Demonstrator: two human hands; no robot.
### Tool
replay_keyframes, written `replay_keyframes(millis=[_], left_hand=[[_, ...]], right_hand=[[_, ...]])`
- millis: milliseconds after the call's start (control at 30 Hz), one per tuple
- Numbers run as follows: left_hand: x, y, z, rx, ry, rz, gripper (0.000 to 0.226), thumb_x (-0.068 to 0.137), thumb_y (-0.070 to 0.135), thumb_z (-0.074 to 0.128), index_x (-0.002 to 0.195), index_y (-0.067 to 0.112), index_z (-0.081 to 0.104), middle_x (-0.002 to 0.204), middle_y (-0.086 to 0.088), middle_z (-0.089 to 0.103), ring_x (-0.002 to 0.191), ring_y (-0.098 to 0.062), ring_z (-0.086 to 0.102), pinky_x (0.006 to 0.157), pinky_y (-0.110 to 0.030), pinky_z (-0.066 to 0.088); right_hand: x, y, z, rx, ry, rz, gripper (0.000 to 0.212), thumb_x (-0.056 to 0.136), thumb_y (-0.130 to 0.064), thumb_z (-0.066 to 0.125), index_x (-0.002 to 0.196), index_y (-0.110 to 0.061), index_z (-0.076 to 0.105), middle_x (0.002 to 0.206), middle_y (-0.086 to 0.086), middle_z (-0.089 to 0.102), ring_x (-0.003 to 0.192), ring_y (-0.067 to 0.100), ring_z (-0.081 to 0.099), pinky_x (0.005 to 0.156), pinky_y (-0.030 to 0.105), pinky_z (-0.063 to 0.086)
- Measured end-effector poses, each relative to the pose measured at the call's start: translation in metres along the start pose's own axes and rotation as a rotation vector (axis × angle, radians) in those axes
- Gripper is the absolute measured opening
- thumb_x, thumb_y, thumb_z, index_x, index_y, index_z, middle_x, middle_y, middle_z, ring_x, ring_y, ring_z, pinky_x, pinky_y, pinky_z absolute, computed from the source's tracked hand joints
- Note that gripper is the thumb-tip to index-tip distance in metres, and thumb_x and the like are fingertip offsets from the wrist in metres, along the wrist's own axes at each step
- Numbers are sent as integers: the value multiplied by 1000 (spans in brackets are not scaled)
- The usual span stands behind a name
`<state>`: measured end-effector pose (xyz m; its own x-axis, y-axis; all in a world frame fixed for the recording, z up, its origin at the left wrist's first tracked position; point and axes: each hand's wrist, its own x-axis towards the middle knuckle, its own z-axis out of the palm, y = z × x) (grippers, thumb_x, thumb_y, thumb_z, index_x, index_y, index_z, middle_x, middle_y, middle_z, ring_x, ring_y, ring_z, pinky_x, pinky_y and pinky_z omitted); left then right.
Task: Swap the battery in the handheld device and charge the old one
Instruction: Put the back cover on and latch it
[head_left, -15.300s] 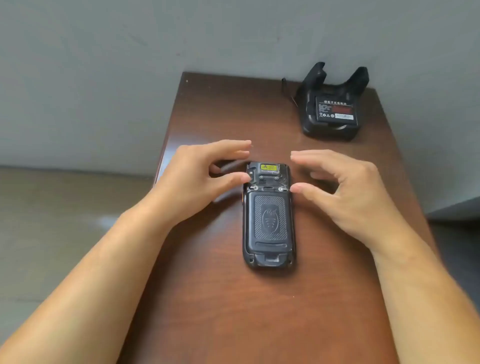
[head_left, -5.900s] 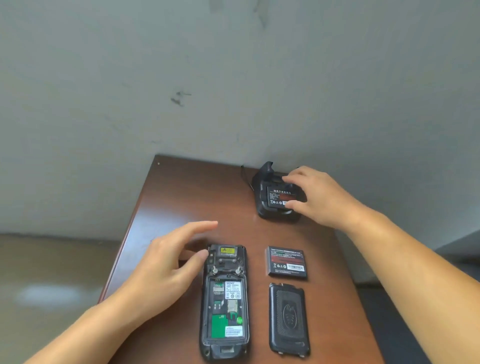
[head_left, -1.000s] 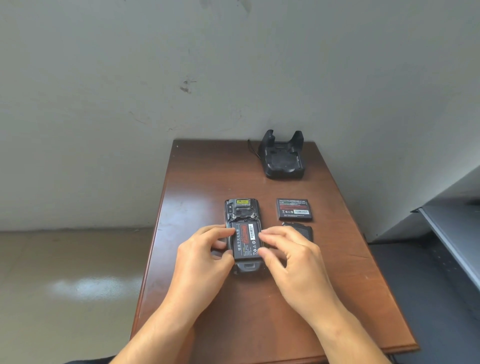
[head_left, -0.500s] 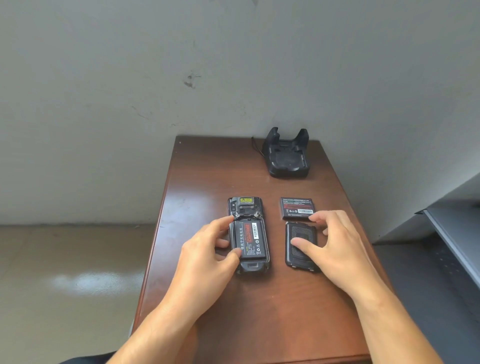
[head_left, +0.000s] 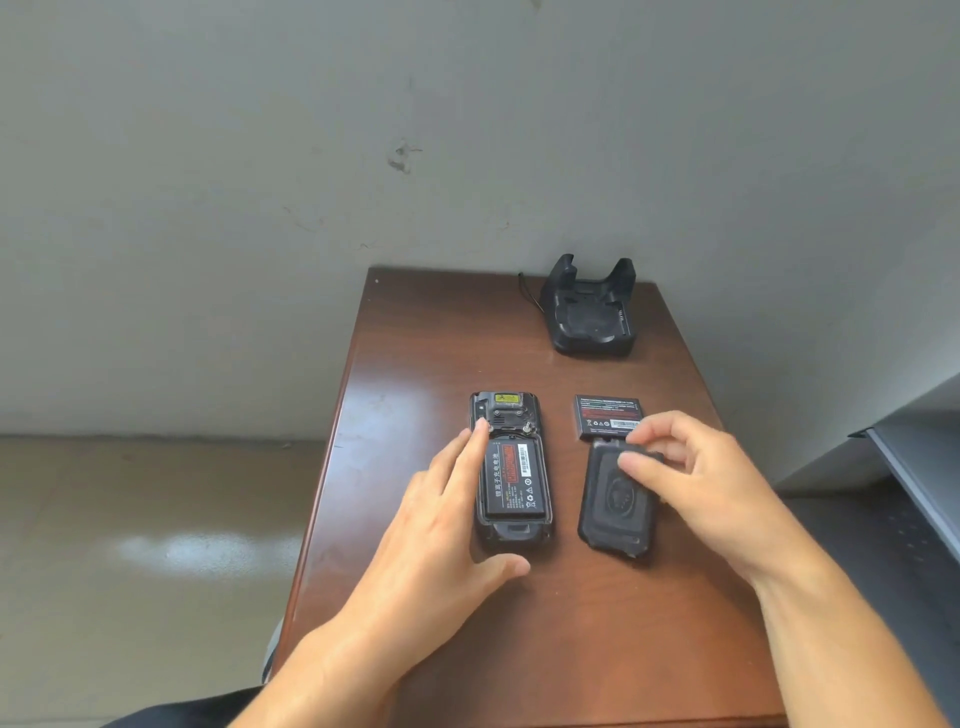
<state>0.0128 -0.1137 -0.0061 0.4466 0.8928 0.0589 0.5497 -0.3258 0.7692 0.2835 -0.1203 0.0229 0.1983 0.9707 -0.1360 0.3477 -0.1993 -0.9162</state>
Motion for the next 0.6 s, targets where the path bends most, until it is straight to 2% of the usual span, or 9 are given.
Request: replay_keyframes(millis=[67,167,333,433,600], left_hand=[[-1,1,2,17,27,9,119,73,44,80,155,50,-7,163,28,12,146,-5,25,120,-28,29],[-1,2,6,36,65,12,121,74,40,81,157,46,-7,161,27,22,140,-7,34,116,-28,33],[-2,-1,10,37,97,-3,123,74,38,82,156,46,-10,156,23,35,135,-8,40,110,-33,43],[-3,0,10,36,111,10,124,75,37,81,154,50,-13,155,24,36,134,-7,41,109,-33,44],[-4,-2,11,17,120,15,123,76,33,81,153,53,-13,153,23,38,134,-6,42,108,-33,45]], right_hand=[[5,-8,3,156,-6,-44,15,92,-4,69,100,-17,69,88,1,80,84,14,72,71,22,56],[10,-23,23,257,-5,-160,18,93,1,66,105,-11,72,92,-3,79,84,3,70,76,15,53],[16,-29,62,226,-29,-249,21,92,4,67,108,-8,70,105,3,76,95,7,70,86,21,55],[18,-29,72,189,-74,-250,21,92,2,68,110,-9,70,108,1,77,100,7,72,90,23,55],[20,-30,75,82,-122,-278,22,93,-4,69,108,-19,73,106,-9,77,102,3,70,92,21,52]])
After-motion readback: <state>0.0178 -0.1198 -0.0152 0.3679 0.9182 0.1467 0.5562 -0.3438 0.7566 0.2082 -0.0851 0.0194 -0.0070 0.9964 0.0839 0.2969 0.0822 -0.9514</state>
